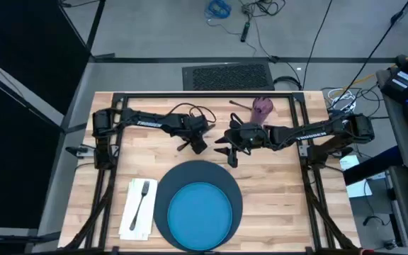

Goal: Set table place
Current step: Put the knife to the right side of the blue table mat

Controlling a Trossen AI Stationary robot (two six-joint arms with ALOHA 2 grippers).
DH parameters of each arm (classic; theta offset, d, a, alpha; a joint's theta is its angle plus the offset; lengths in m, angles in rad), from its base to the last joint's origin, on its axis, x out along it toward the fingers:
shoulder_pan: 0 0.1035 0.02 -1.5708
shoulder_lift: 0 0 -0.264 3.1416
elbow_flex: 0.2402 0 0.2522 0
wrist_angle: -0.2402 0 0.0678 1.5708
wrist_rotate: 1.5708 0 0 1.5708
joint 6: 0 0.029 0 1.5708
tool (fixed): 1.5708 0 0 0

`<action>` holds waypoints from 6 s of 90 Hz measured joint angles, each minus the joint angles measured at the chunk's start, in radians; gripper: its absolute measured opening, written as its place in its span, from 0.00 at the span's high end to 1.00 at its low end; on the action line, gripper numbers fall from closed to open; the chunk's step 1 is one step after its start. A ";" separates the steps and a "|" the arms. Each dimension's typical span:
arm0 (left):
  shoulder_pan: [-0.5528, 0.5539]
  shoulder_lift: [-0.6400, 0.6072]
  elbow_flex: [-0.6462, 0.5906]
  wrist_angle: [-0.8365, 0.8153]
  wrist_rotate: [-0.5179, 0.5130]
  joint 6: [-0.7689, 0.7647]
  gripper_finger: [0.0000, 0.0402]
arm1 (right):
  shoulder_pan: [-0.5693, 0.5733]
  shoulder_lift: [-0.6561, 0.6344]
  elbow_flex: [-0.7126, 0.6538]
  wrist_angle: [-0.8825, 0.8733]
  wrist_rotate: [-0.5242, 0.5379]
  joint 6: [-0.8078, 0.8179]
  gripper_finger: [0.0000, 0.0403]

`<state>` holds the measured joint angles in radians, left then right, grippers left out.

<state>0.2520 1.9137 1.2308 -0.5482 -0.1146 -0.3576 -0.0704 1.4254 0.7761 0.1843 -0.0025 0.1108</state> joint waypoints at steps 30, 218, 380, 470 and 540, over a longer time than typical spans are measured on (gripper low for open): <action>0.016 0.042 0.004 -0.014 0.085 0.030 0.52 | 0.000 0.000 0.000 0.004 0.000 0.000 0.64; 0.053 0.015 0.000 -0.018 0.100 0.075 0.70 | 0.000 0.000 0.000 -0.003 0.000 -0.003 0.64; 0.055 0.030 0.001 -0.014 0.084 0.104 0.74 | 0.000 -0.203 0.000 -0.172 0.267 -0.018 0.64; 0.056 0.033 0.172 -0.069 0.079 0.183 1.00 | -0.011 -0.226 0.000 -0.242 0.268 -0.002 0.64; 0.025 0.058 0.154 -0.029 0.149 0.161 0.93 | -0.039 -0.226 0.000 -0.287 0.263 0.027 0.64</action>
<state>0.2773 1.9720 1.3849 -0.5776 0.0343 -0.1967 -0.1097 1.1992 0.7765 -0.1026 0.2604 0.1383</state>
